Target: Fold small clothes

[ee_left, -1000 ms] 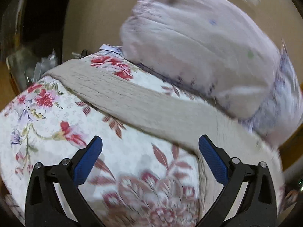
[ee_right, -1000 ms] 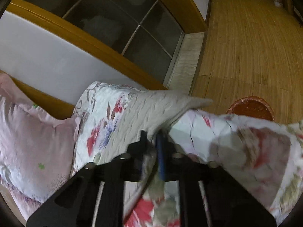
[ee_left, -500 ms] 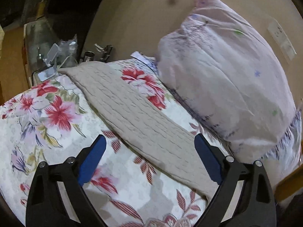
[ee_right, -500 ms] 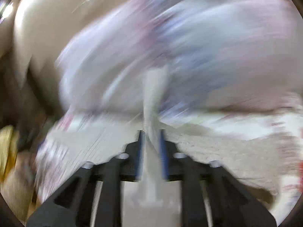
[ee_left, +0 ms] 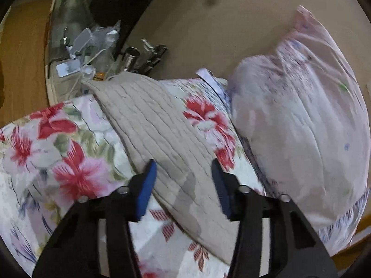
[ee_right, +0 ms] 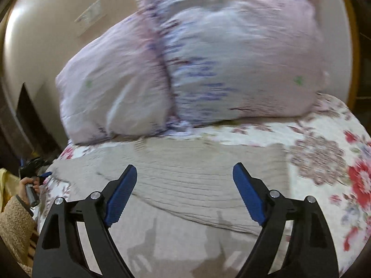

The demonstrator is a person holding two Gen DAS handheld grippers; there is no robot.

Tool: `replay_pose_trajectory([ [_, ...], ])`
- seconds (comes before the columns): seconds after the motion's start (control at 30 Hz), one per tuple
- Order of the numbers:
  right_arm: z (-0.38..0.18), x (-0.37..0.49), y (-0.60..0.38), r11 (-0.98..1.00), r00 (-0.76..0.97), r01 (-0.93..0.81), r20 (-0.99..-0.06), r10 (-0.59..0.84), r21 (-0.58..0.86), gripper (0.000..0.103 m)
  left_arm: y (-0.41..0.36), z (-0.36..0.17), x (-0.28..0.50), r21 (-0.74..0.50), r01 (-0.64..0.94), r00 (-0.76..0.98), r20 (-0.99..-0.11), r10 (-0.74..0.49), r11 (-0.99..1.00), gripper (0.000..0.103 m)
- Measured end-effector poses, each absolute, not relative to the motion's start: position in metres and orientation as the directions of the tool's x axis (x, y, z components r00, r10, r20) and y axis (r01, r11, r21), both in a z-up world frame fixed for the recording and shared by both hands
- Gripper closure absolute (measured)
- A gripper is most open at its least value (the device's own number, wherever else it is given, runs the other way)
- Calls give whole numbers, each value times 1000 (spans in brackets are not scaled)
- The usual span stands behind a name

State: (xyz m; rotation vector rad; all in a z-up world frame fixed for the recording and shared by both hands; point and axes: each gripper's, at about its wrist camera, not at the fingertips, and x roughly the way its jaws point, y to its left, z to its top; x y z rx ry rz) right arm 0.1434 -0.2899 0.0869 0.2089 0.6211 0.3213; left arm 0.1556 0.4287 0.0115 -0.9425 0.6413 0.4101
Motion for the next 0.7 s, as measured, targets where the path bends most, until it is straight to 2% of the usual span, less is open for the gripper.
replay_pose_trajectory([
  [0.03, 86, 143, -295, 932, 768, -218, -538, 346, 289, 16, 433, 10, 153, -598, -621, 720, -690, 67, 507, 73],
  [0.07, 84, 141, -302, 933, 767, -204, -543, 340, 296, 16, 435, 8, 148, -596, -647, 705, -705, 77, 475, 80],
  [0.1, 83, 140, -306, 931, 767, -202, -543, 343, 303, 16, 436, 7, 142, -608, -653, 708, -702, 78, 452, 80],
  [0.13, 81, 138, -309, 930, 768, -201, -540, 344, 307, 16, 435, 8, 137, -614, -653, 711, -699, 78, 444, 73],
  [0.17, 80, 136, -312, 931, 772, -198, -537, 340, 305, 16, 433, 11, 133, -595, -667, 697, -710, 96, 448, 57],
  [0.23, 79, 135, -315, 933, 773, -198, -537, 338, 301, 16, 433, 17, 125, -544, -708, 664, -729, 163, 451, 35],
  [0.3, 76, 136, -319, 932, 768, -193, -544, 339, 308, 16, 438, 22, 117, -539, -726, 660, -720, 214, 427, 34],
  [0.4, 70, 139, -321, 930, 760, -188, -553, 341, 315, 16, 448, 13, 129, -561, -709, 665, -733, 141, 428, 36],
  [0.43, 68, 140, -321, 931, 760, -185, -555, 339, 316, 16, 448, 15, 134, -543, -714, 659, -734, 162, 442, 40],
  [0.47, 66, 141, -322, 930, 759, -177, -557, 338, 323, 16, 450, 16, 141, -535, -710, 658, -735, 163, 457, 51],
  [0.5, 65, 142, -323, 928, 757, -173, -558, 340, 330, 16, 453, 14, 145, -544, -703, 663, -735, 144, 458, 54],
  [0.53, 63, 142, -325, 926, 755, -170, -559, 343, 337, 16, 456, 14, 146, -544, -712, 661, -733, 162, 445, 61],
  [0.57, 62, 141, -325, 926, 755, -167, -560, 341, 338, 16, 460, 14, 146, -572, -694, 686, -710, 161, 437, 87],
  [0.6, 61, 141, -326, 927, 756, -165, -561, 338, 336, 16, 463, 12, 150, -588, -680, 696, -706, 133, 438, 98],
  [0.7, 58, 139, -331, 931, 757, -154, -567, 326, 330, 16, 454, 22, 156, -586, -646, 720, -681, 134, 490, 99],
])
